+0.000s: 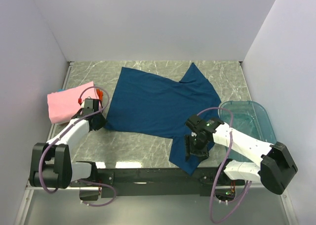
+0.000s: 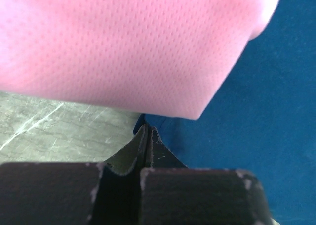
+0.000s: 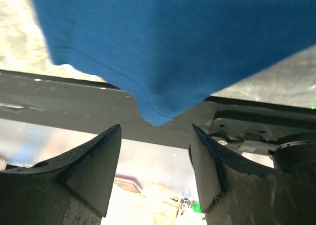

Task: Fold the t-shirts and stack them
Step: Flatten the tshirt out

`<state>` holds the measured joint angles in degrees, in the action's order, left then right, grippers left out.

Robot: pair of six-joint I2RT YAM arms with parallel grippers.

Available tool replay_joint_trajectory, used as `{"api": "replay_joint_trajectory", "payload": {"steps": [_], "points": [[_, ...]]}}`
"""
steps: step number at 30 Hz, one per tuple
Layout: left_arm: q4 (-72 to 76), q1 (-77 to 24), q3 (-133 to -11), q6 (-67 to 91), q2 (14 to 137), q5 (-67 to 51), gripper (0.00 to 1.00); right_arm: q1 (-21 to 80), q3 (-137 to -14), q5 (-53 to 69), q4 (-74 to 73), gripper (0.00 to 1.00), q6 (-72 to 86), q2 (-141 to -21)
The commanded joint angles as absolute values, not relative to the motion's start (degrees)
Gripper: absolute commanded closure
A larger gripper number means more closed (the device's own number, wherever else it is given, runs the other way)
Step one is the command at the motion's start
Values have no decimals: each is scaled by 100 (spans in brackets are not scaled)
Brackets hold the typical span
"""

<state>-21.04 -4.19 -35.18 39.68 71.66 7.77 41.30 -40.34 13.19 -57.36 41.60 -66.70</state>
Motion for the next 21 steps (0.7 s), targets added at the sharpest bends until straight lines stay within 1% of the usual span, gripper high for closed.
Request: {"api": "replay_joint_trajectory", "payload": {"steps": [1,12,16,17,18,19,21], "points": [[-2136,-387,-3639,3885,6908,721,100,4184,-3938,1318,-5862,35,4377,-6627],[-2083,-369,-3674,3753,6952,563,100,4324,-3419,1424,-5160,36,4605,-7057],[-2066,-369,-3700,3727,7049,510,100,4368,-3358,1371,-4940,42,4676,-7224],[-2057,-369,-3691,3718,7049,492,99,4377,-3297,1380,-4844,54,4702,-7286],[-2057,-360,-3683,3726,7058,492,100,4377,-3252,1415,-4764,60,4711,-7304],[-2057,-369,-3683,3727,7049,501,99,4377,-3243,1415,-4764,69,4702,-7330],[-2065,-360,-3674,3735,7040,527,100,4377,-3278,1363,-4833,76,4667,-7339]]}}
